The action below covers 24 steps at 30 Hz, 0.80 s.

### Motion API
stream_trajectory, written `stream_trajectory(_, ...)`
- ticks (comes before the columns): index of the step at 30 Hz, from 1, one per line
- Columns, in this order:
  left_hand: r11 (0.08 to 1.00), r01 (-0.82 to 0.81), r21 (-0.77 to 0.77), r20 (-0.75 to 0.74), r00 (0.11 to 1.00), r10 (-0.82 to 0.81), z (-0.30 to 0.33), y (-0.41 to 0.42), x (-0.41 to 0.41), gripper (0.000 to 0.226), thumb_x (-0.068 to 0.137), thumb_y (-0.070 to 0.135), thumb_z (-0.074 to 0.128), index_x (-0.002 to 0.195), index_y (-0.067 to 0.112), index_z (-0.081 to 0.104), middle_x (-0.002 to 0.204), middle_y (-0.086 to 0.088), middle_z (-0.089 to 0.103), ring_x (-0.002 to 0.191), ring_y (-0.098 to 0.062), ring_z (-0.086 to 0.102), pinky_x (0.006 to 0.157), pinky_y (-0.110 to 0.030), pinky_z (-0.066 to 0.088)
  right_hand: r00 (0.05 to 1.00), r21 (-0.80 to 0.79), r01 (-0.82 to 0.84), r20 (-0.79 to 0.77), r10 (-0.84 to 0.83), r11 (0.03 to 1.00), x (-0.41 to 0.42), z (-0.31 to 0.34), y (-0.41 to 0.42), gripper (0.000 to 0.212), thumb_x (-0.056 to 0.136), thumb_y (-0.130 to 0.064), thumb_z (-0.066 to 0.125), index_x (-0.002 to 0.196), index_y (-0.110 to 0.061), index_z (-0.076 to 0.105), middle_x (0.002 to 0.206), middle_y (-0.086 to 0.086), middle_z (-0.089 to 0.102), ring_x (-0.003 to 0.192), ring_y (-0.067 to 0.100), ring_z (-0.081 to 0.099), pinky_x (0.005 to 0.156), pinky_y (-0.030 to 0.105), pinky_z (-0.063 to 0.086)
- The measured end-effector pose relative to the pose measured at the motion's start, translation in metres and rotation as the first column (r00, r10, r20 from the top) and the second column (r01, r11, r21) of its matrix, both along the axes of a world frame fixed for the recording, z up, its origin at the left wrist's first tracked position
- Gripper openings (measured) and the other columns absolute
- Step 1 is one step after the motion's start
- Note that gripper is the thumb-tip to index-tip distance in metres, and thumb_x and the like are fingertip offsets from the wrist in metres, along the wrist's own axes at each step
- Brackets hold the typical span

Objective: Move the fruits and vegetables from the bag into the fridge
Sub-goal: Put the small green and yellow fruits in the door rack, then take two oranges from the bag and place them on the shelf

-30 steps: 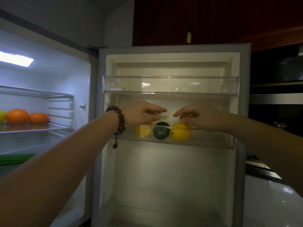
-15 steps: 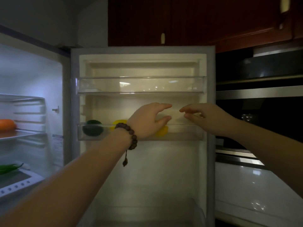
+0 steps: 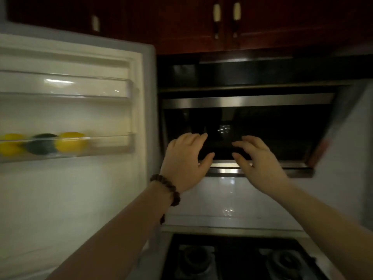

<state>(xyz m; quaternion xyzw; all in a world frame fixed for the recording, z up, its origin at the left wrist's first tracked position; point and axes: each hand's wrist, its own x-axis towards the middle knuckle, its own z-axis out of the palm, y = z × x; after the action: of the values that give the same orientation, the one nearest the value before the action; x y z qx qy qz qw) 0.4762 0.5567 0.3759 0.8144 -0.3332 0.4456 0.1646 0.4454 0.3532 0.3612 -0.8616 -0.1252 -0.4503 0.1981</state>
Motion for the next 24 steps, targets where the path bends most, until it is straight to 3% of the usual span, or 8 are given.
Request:
stream_trajectory(4,0.994,0.112,-0.019,-0.117,0.987,-0.113,-0.037,-0.120,-0.014,0.056,0.094,0.046,0.043,0.144,0.021,0.034,0.146,0.002,0.040,0.138,-0.016,0.026,0.114,-0.036,0.018,0.980,0.018,0.193,-0.053,-0.192,0.981,-0.042,-0.036,-0.097,0.039,0.092,-0.030,0.053,0.130,-0.018,0.053,0.140,0.005,0.042,0.127,0.022,0.042,0.098,0.022,0.032)
stream_trajectory(6,0.986,0.165,-0.018,-0.166,0.972,-0.166,-0.057,-0.181,-0.027,0.058,0.095,0.048,0.040,0.146,0.023,0.029,0.150,0.003,0.033,0.141,-0.016,0.020,0.115,-0.036,0.013,0.962,0.027,0.262,-0.086,-0.259,0.965,-0.067,-0.056,-0.146,0.040,0.093,-0.033,0.051,0.130,-0.018,0.052,0.140,0.004,0.042,0.127,0.023,0.043,0.101,0.029,0.036)
stream_trajectory(12,0.951,0.308,-0.018,-0.309,0.903,-0.298,-0.130,-0.350,-0.074,0.063,0.093,0.053,0.037,0.148,0.025,0.022,0.155,0.004,0.024,0.143,-0.016,0.012,0.117,-0.037,0.011,0.863,0.068,0.481,-0.213,-0.459,0.874,-0.150,-0.114,-0.278,0.049,0.089,-0.047,0.040,0.128,-0.020,0.053,0.138,0.009,0.043,0.123,0.032,0.045,0.101,0.043,0.040)
stream_trajectory(14,0.937,0.350,0.013,-0.354,0.878,-0.323,-0.152,-0.397,-0.092,0.063,0.093,0.053,0.035,0.148,0.026,0.021,0.155,0.003,0.022,0.144,-0.017,0.010,0.117,-0.041,0.013,0.814,0.061,0.553,-0.253,-0.523,0.831,-0.179,-0.134,-0.317,0.045,0.090,-0.041,0.045,0.128,-0.019,0.053,0.138,0.010,0.044,0.124,0.032,0.044,0.101,0.042,0.039)
stream_trajectory(17,0.904,0.425,0.031,-0.401,0.834,-0.379,-0.177,-0.454,-0.112,0.061,0.093,0.052,0.036,0.147,0.025,0.025,0.154,0.002,0.027,0.144,-0.019,0.014,0.115,-0.043,0.017,0.737,0.057,0.650,-0.292,-0.610,0.758,-0.215,-0.158,-0.366,0.039,0.090,-0.029,0.056,0.128,-0.018,0.054,0.138,0.011,0.045,0.125,0.032,0.043,0.102,0.042,0.038)
stream_trajectory(21,0.872,0.489,0.026,-0.416,0.798,-0.436,-0.209,-0.512,-0.121,0.065,0.086,0.055,0.032,0.140,0.020,0.042,0.143,-0.003,0.045,0.136,-0.025,0.034,0.108,-0.048,0.031,0.654,0.053,0.723,-0.373,-0.658,0.688,-0.242,-0.184,-0.413,0.042,0.090,-0.032,0.056,0.130,-0.018,0.052,0.137,0.011,0.047,0.125,0.033,0.043,0.102,0.044,0.039)
stream_trajectory(24,0.861,0.509,-0.001,-0.463,0.763,-0.452,-0.238,-0.549,-0.118,0.069,0.083,0.055,0.031,0.139,0.018,0.043,0.142,-0.006,0.047,0.134,-0.028,0.037,0.107,-0.050,0.033,0.610,0.029,0.746,-0.430,-0.665,0.666,-0.246,-0.204,-0.445,0.045,0.091,-0.036,0.054,0.133,-0.022,0.048,0.142,0.010,0.042,0.130,0.031,0.039,0.104,0.044,0.038)
